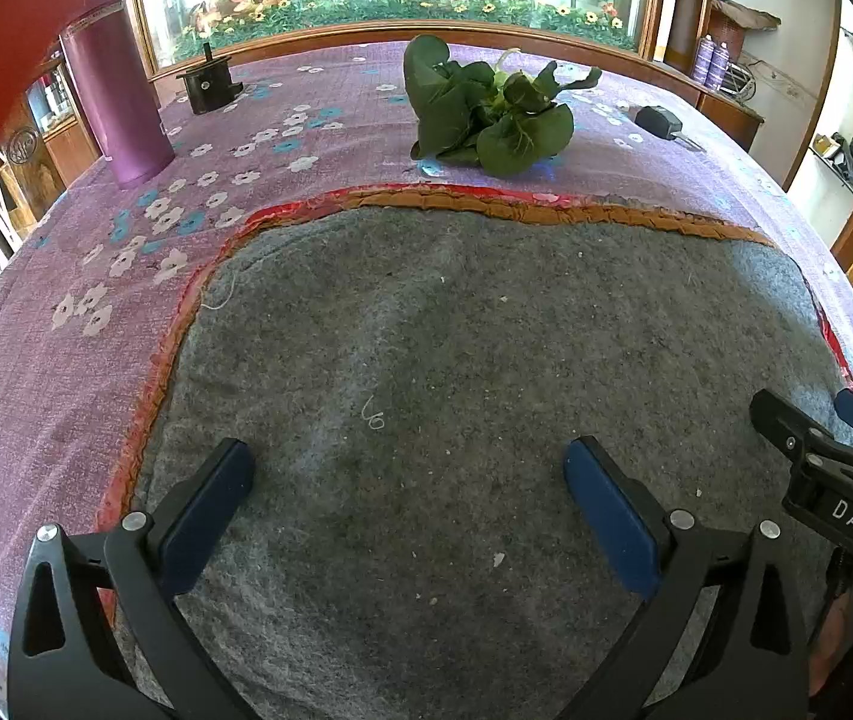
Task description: Organize fruits
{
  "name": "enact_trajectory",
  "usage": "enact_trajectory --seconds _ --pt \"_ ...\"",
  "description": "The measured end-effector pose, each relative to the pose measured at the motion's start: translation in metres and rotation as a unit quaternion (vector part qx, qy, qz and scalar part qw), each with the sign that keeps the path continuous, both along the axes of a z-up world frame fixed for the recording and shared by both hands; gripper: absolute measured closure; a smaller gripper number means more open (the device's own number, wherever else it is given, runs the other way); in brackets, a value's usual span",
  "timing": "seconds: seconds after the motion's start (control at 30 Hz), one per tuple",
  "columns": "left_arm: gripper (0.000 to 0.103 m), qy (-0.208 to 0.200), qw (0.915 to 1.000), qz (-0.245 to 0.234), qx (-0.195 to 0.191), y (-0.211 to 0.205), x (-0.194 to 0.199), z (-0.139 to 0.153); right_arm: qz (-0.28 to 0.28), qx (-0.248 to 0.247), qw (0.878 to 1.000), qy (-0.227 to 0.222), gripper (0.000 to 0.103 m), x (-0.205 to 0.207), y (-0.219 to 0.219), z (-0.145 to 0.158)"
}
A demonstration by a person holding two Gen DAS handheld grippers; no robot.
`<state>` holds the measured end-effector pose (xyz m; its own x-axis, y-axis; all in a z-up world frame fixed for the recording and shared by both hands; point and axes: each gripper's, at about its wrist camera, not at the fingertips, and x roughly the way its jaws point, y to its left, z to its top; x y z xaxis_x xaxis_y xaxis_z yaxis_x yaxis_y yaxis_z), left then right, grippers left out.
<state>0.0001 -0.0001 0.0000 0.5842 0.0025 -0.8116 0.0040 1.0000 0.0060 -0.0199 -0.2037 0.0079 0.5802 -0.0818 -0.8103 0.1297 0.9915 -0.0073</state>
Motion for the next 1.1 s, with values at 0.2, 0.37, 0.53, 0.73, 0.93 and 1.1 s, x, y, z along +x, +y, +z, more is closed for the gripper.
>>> enact_trajectory --seconds 0.2,0.37,0.53,0.73,0.93,1.1 --pt "0.0 0.0 1.0 0.0 0.0 0.0 0.0 0.0 0.0 0.0 1.0 0.0 0.0 0.0002 0.0001 -0.0003" --pt "0.0 0.0 1.0 0.0 0.0 0.0 0.0 0.0 0.0 0.0 1.0 0.0 0.0 0.0004 0.0002 -0.0005" --pt "0.0 0.0 1.0 0.0 0.0 0.0001 0.0008 0.0001 0.0 0.0 1.0 0.0 0.0 -0.0003 0.0 0.0006" --pt "0.0 0.001 1.0 0.0 0.0 -0.0009 -0.0023 0.0035 0.001 -0.001 1.0 0.0 0.0 -0.0022 -0.0007 0.0035" --pt "0.0 0.001 1.0 -0.001 0.0 -0.0021 0.0006 0.0025 0.001 -0.001 1.0 0.0 0.0 0.0008 0.0015 -0.0002" --pt "0.0 0.001 1.0 -0.001 0.0 -0.0014 0.0012 0.0015 0.001 0.0 1.0 0.0 0.0 0.0007 0.0011 -0.0003"
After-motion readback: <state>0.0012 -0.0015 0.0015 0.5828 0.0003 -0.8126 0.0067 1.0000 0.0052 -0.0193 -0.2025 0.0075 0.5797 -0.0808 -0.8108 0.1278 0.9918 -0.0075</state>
